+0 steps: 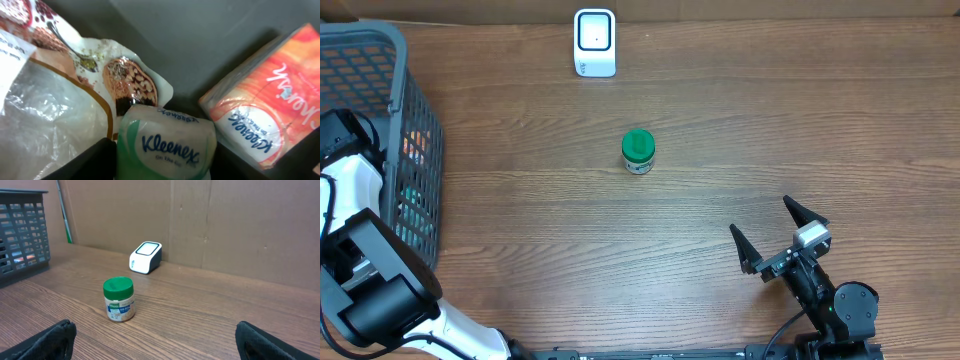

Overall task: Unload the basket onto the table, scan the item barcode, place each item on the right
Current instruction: 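Carry the Kleenex pack to the scanner area beside the jar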

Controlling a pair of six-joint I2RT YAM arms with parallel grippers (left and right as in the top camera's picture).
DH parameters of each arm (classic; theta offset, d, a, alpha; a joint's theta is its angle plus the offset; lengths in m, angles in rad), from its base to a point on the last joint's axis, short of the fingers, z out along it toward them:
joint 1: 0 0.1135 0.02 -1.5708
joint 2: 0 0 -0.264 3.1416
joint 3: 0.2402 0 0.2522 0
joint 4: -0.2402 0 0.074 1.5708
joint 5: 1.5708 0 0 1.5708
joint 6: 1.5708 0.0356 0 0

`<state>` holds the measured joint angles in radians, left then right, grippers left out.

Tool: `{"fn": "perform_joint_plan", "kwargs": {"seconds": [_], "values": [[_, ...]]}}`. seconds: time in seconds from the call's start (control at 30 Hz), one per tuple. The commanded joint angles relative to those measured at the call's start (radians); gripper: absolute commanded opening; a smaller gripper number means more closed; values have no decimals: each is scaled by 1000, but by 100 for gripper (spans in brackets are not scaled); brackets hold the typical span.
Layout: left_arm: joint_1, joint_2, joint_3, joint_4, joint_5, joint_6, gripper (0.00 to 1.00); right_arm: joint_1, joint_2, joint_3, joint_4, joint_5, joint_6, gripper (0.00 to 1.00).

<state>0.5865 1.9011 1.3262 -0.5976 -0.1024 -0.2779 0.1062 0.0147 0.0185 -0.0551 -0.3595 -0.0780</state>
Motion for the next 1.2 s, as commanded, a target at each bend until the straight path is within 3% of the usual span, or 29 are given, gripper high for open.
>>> {"fn": "perform_joint_plan", "kwargs": {"seconds": [0.0,0.07,0.2,0.4,0.6,0.9,1.17], "values": [[-11,40,-15,-8,-20,16,43,6,-12,-11,2,-1,2,100],[-11,42,-14,-17,-20,16,27,6,-12,-11,2,-1,2,100],[-11,42,-12,-21,-20,16,5,6,-12,-11,2,-1,2,100],[-11,18,65,-104,-19,15,4,6,-12,-11,1,-1,2,100],[-12,-58,281,-266,3,7,4,6,-12,-11,2,-1,2,100],[-37,-316,460,-369,112,-23,4,6,-12,-11,1,-1,2,100],[-228,-517,460,-438,185,-27,4,6,-12,-11,2,-1,2,100]]}}
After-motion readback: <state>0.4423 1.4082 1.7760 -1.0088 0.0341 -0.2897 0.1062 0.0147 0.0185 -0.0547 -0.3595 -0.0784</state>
